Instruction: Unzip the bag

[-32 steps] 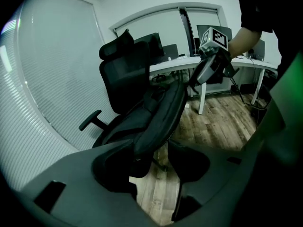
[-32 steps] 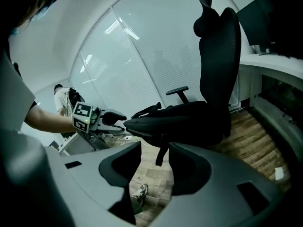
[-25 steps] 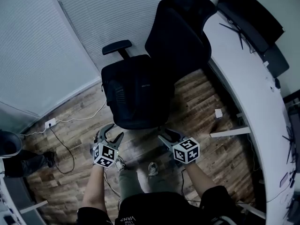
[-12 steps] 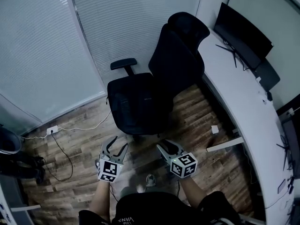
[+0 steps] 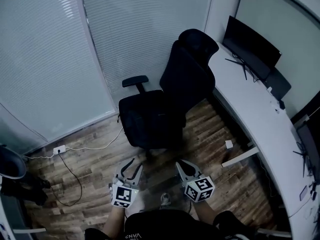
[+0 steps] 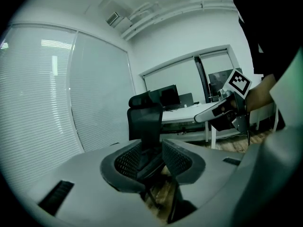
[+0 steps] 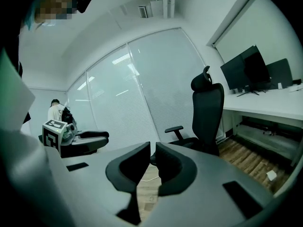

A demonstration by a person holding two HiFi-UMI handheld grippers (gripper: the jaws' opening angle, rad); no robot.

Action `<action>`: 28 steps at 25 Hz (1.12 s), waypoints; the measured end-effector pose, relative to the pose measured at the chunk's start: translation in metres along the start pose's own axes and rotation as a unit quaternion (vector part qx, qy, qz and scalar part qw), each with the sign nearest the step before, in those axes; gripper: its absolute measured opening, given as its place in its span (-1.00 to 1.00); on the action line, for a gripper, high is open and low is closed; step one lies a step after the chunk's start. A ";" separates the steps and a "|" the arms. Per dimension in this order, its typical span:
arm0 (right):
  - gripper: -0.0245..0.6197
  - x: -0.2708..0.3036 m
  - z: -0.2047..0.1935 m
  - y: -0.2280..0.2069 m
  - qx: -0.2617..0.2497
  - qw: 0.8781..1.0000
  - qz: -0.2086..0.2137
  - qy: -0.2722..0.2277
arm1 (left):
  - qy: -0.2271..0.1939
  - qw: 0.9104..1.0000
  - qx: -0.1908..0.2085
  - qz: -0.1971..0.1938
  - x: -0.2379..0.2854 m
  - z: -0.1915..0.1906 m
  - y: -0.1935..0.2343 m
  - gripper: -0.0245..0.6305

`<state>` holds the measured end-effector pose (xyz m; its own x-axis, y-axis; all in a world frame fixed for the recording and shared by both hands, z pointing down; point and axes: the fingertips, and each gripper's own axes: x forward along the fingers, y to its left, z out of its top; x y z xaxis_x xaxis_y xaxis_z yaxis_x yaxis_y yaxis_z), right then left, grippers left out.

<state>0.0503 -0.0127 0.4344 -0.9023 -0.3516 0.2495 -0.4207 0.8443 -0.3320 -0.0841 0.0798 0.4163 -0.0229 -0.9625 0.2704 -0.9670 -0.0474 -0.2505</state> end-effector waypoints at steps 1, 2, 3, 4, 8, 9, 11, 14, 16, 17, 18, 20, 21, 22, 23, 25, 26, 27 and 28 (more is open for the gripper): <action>-0.73 -0.004 0.001 0.006 -0.001 1.000 -0.005 -0.004 | -0.004 1.000 0.000 -0.001 -0.007 0.002 0.000 -0.48; -0.74 -0.007 0.002 0.012 -0.003 1.000 -0.009 -0.007 | -0.009 1.000 0.000 -0.002 -0.013 0.004 0.001 -0.50; -0.74 -0.011 0.003 0.018 -0.004 1.000 -0.014 -0.010 | -0.013 1.000 0.000 -0.002 -0.021 0.006 0.002 -0.53; -0.74 -0.015 0.003 0.024 -0.005 1.000 -0.018 -0.014 | -0.016 1.000 0.000 -0.002 -0.028 0.008 0.002 -0.55; -0.76 -0.033 0.003 0.048 -0.009 0.999 -0.035 -0.028 | -0.028 1.000 0.003 -0.008 -0.058 0.011 -0.001 -0.64; -0.76 -0.039 0.003 0.053 -0.011 0.999 -0.040 -0.032 | -0.031 0.999 0.002 -0.009 -0.066 0.012 -0.002 -0.66; -0.76 -0.050 0.003 0.063 -0.014 0.998 -0.051 -0.039 | -0.039 0.999 0.004 -0.014 -0.081 0.013 -0.006 -0.70; -0.76 -0.064 0.001 0.080 -0.020 0.996 -0.065 -0.050 | -0.043 0.999 0.009 -0.023 -0.101 0.012 -0.012 -0.74; -0.77 -0.072 -0.001 0.092 -0.024 0.996 -0.073 -0.055 | -0.045 0.999 0.009 -0.029 -0.115 0.011 -0.014 -0.77; -0.77 -0.075 -0.003 0.098 -0.025 0.995 -0.077 -0.056 | -0.045 0.998 0.008 -0.032 -0.122 0.009 -0.013 -0.78; -0.77 -0.078 -0.005 0.105 -0.026 0.995 -0.080 -0.058 | -0.045 0.998 0.007 -0.033 -0.129 0.008 -0.013 -0.80; -0.77 -0.084 -0.009 0.116 -0.029 0.994 -0.084 -0.059 | -0.048 0.998 0.008 -0.035 -0.142 0.006 -0.014 -0.81; -0.77 -0.088 -0.011 0.121 -0.030 0.994 -0.086 -0.060 | -0.049 0.998 0.009 -0.036 -0.148 0.006 -0.016 -0.81; -0.77 -0.092 -0.013 0.125 -0.031 0.994 -0.089 -0.060 | -0.049 0.998 0.010 -0.038 -0.154 0.005 -0.018 -0.82; -0.77 -0.096 -0.016 0.129 -0.031 0.993 -0.091 -0.062 | -0.050 0.998 0.010 -0.040 -0.159 0.005 -0.020 -0.82; -0.77 -0.101 -0.019 0.136 -0.031 0.993 -0.095 -0.064 | -0.051 0.998 0.012 -0.043 -0.170 0.004 -0.022 -0.83; -0.77 -0.104 -0.021 0.140 -0.031 0.993 -0.098 -0.065 | -0.052 0.998 0.014 -0.043 -0.175 0.003 -0.023 -0.83; -0.77 -0.107 -0.023 0.144 -0.032 0.992 -0.100 -0.066 | -0.053 0.998 0.014 -0.044 -0.180 0.003 -0.024 -0.84; -0.77 -0.110 -0.025 0.147 -0.032 0.992 -0.101 -0.067 | -0.054 0.997 0.015 -0.044 -0.185 0.003 -0.026 -0.84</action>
<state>0.0904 0.1604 0.3808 -0.8059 -0.5638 0.1809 -0.5920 0.7734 -0.2269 -0.0545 0.2579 0.3703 0.0916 -0.9771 0.1920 -0.9559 -0.1403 -0.2581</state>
